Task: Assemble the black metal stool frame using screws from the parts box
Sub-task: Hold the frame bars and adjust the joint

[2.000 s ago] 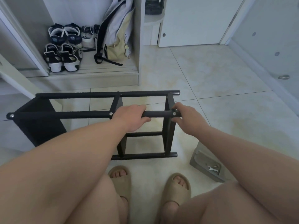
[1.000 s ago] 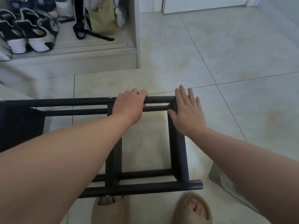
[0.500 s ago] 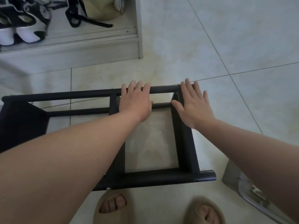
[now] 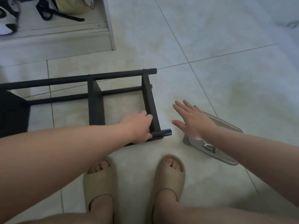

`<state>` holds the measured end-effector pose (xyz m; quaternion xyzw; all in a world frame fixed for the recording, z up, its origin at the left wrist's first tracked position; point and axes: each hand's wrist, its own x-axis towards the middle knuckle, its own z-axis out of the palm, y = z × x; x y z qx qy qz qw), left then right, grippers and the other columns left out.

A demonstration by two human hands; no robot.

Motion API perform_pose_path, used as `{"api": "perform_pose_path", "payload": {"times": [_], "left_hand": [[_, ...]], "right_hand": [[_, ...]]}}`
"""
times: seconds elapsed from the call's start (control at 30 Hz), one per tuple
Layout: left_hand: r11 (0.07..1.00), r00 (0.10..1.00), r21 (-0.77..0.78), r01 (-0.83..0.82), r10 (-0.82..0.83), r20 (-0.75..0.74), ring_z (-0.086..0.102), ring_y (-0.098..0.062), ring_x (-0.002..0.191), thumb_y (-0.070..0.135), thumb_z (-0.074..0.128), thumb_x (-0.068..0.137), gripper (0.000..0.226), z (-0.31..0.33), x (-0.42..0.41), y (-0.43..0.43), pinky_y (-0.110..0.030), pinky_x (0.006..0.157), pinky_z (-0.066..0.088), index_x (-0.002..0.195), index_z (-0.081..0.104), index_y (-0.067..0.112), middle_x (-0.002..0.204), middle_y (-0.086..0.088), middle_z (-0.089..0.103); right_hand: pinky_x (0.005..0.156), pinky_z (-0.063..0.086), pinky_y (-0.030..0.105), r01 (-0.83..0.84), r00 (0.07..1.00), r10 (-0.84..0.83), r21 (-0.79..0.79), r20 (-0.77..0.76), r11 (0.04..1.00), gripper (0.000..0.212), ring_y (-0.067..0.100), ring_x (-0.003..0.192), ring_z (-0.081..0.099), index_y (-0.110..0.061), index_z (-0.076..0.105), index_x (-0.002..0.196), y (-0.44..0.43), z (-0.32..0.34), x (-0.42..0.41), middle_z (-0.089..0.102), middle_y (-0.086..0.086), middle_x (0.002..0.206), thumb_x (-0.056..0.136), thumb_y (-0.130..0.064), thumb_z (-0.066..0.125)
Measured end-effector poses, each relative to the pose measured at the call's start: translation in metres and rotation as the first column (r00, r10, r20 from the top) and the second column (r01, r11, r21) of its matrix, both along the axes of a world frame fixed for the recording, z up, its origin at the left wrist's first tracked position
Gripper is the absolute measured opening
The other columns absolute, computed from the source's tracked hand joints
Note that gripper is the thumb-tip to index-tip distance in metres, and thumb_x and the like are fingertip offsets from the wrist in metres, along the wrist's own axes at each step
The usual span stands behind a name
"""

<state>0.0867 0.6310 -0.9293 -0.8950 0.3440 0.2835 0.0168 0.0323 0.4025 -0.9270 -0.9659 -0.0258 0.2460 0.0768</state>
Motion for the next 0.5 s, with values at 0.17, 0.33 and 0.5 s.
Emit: {"api": "perform_pose_path", "payload": {"times": [0.17, 0.33, 0.5], "left_hand": [[0.933, 0.912, -0.069, 0.353, -0.326, 0.251, 0.047, -0.030, 0.113, 0.040, 0.052, 0.095, 0.039, 0.000, -0.023, -0.046, -0.036, 0.079, 0.034, 0.125, 0.046, 0.015, 0.130, -0.008, 0.048], [0.839, 0.867, -0.235, 0.490, -0.441, 0.233, 0.046, -0.031, 0.116, 0.019, 0.047, 0.092, 0.028, -0.013, -0.048, -0.109, -0.040, 0.091, 0.043, 0.119, 0.050, 0.012, 0.129, -0.011, 0.050], [0.840, 0.843, -0.119, 0.529, -0.503, 0.191, 0.032, -0.029, 0.138, 0.015, 0.049, 0.092, 0.036, -0.050, -0.068, -0.162, -0.043, 0.110, 0.033, 0.128, 0.050, 0.013, 0.144, -0.010, 0.045]], "right_hand": [[0.124, 0.013, 0.033, 0.114, 0.990, -0.117, -0.039, -0.080, 0.993, 0.067, 0.017, 0.156, 0.008, -0.022, 0.016, 0.162, -0.053, -0.009, -0.057, 0.015, -0.005, 0.169, 0.105, -0.049, 0.039], [0.114, 0.036, 0.039, 0.333, 0.911, -0.351, -0.114, -0.216, 0.936, 0.061, 0.022, 0.147, 0.031, -0.024, 0.028, 0.158, -0.105, -0.038, -0.103, 0.034, -0.002, 0.162, 0.104, -0.044, 0.046], [0.106, 0.043, 0.042, 0.388, 0.867, -0.425, -0.182, -0.260, 0.904, 0.046, 0.028, 0.135, 0.046, -0.021, 0.046, 0.146, -0.143, -0.075, -0.117, 0.051, 0.005, 0.146, 0.102, -0.037, 0.048]]}}
